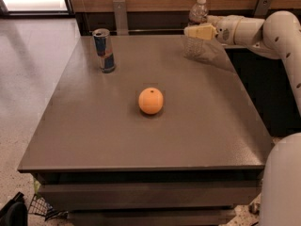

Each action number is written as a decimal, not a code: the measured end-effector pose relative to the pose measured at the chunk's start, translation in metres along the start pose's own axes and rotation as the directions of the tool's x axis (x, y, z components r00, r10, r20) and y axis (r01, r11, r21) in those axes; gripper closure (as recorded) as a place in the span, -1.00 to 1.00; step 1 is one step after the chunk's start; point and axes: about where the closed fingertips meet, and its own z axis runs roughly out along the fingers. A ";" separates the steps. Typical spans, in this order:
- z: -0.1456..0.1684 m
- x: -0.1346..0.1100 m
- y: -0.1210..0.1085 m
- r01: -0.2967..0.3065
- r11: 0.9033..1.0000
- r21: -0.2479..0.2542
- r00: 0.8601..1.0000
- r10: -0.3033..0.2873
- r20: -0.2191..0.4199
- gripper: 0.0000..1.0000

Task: Move water bottle near orange

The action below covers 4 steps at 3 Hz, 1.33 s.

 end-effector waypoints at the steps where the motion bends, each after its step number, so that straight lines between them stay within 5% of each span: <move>1: 0.003 0.001 0.002 0.000 1.000 -0.005 1.000 0.000 -0.001 -0.04; 3: 0.010 0.002 0.007 -0.002 1.000 -0.016 1.000 0.002 -0.003 0.98; 4: 0.011 0.003 0.007 -0.003 1.000 -0.018 1.000 0.002 -0.003 1.00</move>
Offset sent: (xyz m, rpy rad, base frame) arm 0.0006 0.0034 -0.0011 -0.0001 0.0014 0.0048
